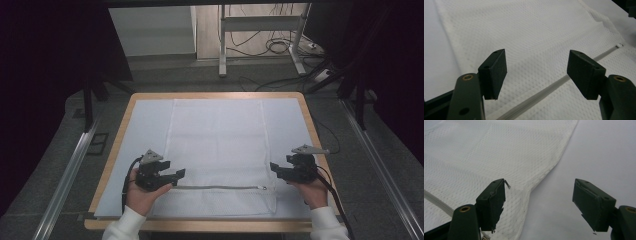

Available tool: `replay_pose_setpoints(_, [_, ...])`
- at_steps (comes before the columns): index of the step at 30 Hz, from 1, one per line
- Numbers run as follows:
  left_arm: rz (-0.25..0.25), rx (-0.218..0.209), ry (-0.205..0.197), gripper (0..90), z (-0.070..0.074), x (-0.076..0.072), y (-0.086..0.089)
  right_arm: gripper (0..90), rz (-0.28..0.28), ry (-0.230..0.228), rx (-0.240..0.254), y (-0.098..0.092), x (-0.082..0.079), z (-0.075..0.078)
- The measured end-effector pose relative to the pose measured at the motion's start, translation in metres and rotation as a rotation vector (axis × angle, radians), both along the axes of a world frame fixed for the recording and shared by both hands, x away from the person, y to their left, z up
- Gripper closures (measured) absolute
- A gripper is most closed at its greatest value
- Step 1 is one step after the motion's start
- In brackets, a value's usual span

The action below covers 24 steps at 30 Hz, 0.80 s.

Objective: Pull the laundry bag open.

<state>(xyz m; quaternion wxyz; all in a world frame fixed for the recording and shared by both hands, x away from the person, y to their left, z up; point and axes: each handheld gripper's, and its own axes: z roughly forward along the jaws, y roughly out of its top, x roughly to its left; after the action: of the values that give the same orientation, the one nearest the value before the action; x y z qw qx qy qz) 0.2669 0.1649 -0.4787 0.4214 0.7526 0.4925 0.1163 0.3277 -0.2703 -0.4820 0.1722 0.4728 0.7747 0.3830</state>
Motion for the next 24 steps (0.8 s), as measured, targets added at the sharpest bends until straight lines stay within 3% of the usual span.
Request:
replay_pose_setpoints(11, [-0.066,-0.006,0.009,32.1,0.006,0.0,-0.033,26.2,-0.012,-0.008,0.035,-0.007,-0.002,0.004])
replay_pose_setpoints(24, [-0.136,-0.006,0.041,32.4,0.003,0.001,-0.057,26.4,-0.018,0.003,0.026,-0.01,-0.002,-0.001])
